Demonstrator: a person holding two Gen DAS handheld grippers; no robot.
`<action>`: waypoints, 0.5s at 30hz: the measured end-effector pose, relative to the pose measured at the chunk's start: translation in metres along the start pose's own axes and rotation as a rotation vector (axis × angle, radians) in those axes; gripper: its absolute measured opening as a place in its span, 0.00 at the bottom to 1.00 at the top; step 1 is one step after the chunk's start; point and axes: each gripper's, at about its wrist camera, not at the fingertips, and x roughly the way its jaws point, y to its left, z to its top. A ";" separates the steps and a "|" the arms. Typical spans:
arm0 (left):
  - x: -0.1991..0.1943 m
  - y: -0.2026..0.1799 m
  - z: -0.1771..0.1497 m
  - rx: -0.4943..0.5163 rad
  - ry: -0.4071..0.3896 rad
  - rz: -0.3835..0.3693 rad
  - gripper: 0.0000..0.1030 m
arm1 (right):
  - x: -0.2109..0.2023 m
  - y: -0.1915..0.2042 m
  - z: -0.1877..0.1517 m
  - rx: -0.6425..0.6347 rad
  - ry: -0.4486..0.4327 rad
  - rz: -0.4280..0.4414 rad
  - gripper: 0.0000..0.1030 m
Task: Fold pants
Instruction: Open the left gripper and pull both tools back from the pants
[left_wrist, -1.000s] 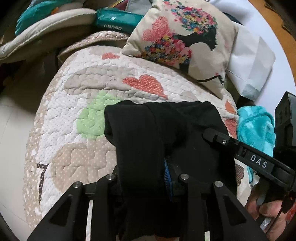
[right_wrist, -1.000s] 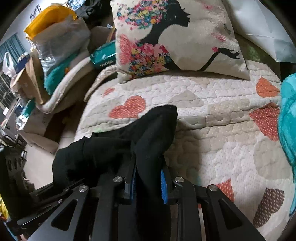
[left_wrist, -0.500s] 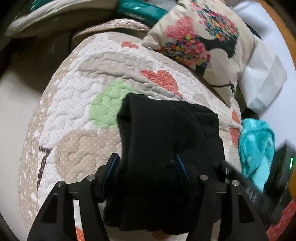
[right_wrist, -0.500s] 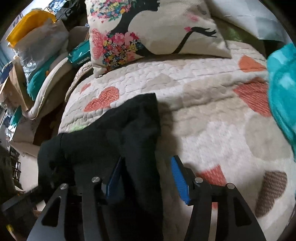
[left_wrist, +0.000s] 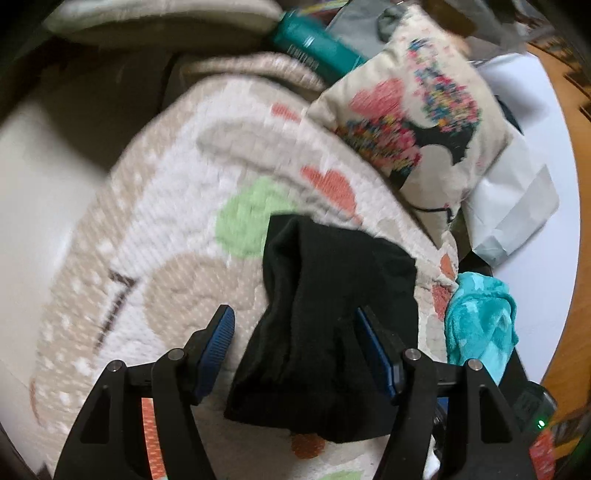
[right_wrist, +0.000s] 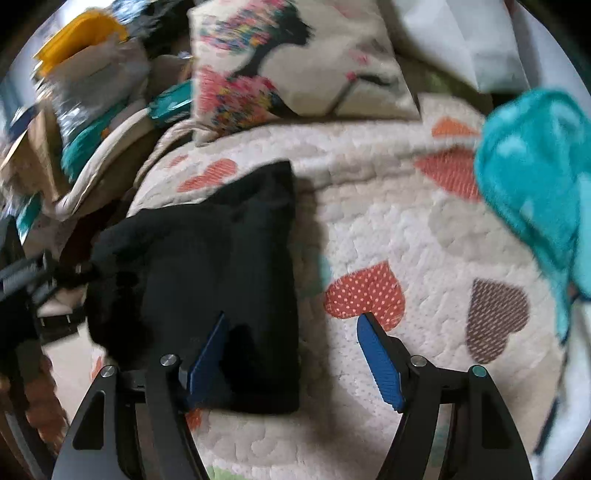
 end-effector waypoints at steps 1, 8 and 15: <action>-0.009 -0.003 -0.002 0.026 -0.027 0.015 0.64 | -0.008 0.004 -0.004 -0.027 -0.014 -0.007 0.75; -0.060 -0.013 -0.050 0.113 -0.141 0.092 0.64 | -0.055 0.008 -0.046 -0.084 -0.052 0.009 0.75; -0.116 -0.020 -0.132 0.248 -0.383 0.375 0.67 | -0.082 0.004 -0.093 -0.055 -0.061 0.059 0.75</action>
